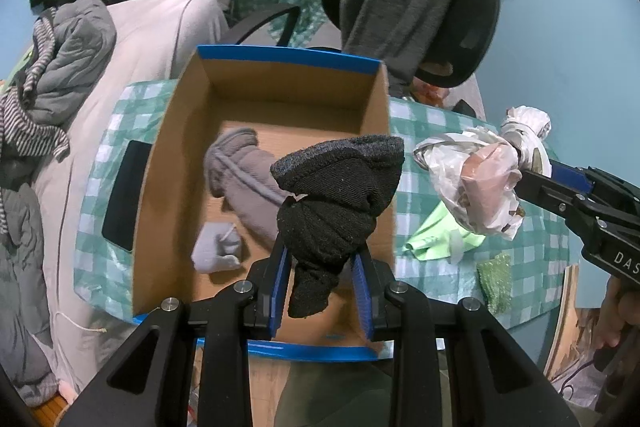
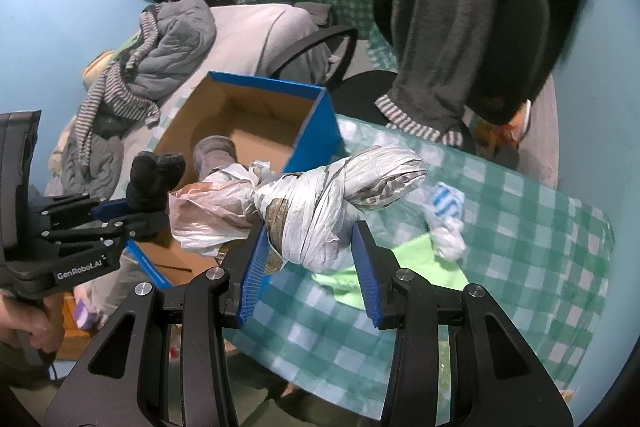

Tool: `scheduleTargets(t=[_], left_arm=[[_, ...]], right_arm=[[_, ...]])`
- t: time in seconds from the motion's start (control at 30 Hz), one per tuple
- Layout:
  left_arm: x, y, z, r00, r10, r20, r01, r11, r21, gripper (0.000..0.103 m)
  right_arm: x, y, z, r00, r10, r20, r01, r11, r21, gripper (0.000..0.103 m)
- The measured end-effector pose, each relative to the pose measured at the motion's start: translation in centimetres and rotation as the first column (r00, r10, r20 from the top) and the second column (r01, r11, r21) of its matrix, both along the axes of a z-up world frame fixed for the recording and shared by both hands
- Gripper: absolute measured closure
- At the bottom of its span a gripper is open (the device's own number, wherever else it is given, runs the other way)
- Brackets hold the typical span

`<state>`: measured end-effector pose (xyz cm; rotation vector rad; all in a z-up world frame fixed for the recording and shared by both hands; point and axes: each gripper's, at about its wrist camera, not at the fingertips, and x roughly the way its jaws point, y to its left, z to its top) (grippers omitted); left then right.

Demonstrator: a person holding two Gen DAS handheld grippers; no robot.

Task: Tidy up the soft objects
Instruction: 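Carry the plastic bundle with the right gripper while the left gripper carries the black sock over the box, then open the left gripper to drop the black sock while the right gripper releases the bundle into the box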

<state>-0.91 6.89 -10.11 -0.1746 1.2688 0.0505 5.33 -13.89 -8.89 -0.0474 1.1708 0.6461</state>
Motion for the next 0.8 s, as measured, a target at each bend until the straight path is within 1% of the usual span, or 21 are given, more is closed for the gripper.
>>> scheduleTargets(t=[0.43, 0.8], left_arm=[[-0.3, 5.0, -1.1, 0.997, 0.073, -0.020, -0.073, 0.997, 0.003, 0.074], [1.0, 7.9, -3.4, 0.993, 0.097, -0.061, -0.098, 0.995, -0.009, 0.073]], right_arm=[[0.8, 6.4, -0.5, 0.996, 0.093, 0.011, -0.093, 0.995, -0.023, 0.061], [1.9, 10.9, -2.1, 0.991, 0.133, -0.006, -0.133, 0.989, -0.062, 0.061]])
